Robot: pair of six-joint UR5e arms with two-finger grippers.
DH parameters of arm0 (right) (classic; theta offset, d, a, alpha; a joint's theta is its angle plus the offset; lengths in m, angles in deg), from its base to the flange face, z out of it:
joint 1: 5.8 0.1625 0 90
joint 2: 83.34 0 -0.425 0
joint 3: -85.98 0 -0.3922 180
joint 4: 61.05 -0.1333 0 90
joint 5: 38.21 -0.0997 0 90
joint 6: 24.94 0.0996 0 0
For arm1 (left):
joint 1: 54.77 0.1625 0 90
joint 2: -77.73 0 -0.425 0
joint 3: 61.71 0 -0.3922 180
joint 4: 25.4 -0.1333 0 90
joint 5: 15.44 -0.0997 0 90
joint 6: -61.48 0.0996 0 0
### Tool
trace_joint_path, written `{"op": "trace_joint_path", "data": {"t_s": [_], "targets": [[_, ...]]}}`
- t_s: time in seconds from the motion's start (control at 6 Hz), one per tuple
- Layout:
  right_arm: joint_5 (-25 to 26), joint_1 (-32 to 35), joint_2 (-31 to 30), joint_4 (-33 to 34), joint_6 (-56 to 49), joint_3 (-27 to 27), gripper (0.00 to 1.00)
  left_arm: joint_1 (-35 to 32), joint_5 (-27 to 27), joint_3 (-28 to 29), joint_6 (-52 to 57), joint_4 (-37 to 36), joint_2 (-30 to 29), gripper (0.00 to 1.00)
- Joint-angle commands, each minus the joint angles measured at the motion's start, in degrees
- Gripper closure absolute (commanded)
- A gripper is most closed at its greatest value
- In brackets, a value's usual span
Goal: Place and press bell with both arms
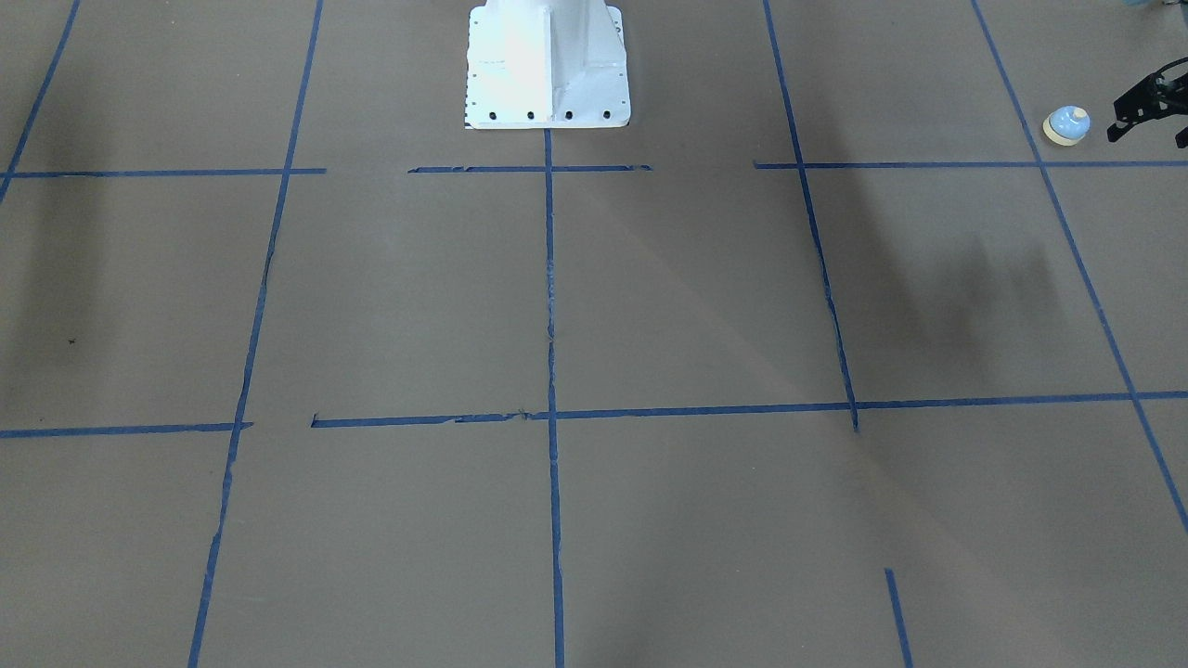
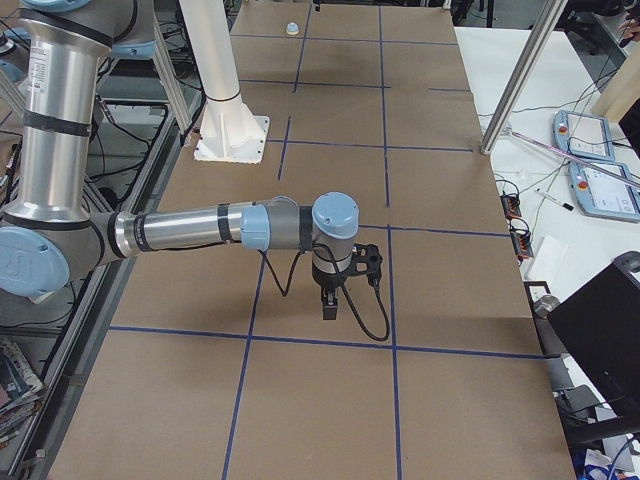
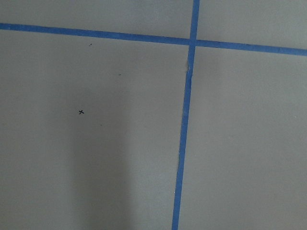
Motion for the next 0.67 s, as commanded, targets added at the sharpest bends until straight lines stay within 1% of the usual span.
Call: {"op": "trace_joint_path", "data": {"t_s": [0.0,0.17,0.5], "targets": [[0.0,-0.1,0.0,0.0,0.0,-0.1,0.0,6.4,-0.1,9.0,-0.7,9.7,1.6,0.0],[0.0,-0.1,-0.2,0.0,0.0,0.0,0.0,9.9,0.0,10.8,-0.6,10.8,1.6,0.0],[0.0,0.0,-0.4,0.0,-0.1,0.0,0.0,15.7,0.5,11.5,-0.7,10.8,1.7,0.0]]}}
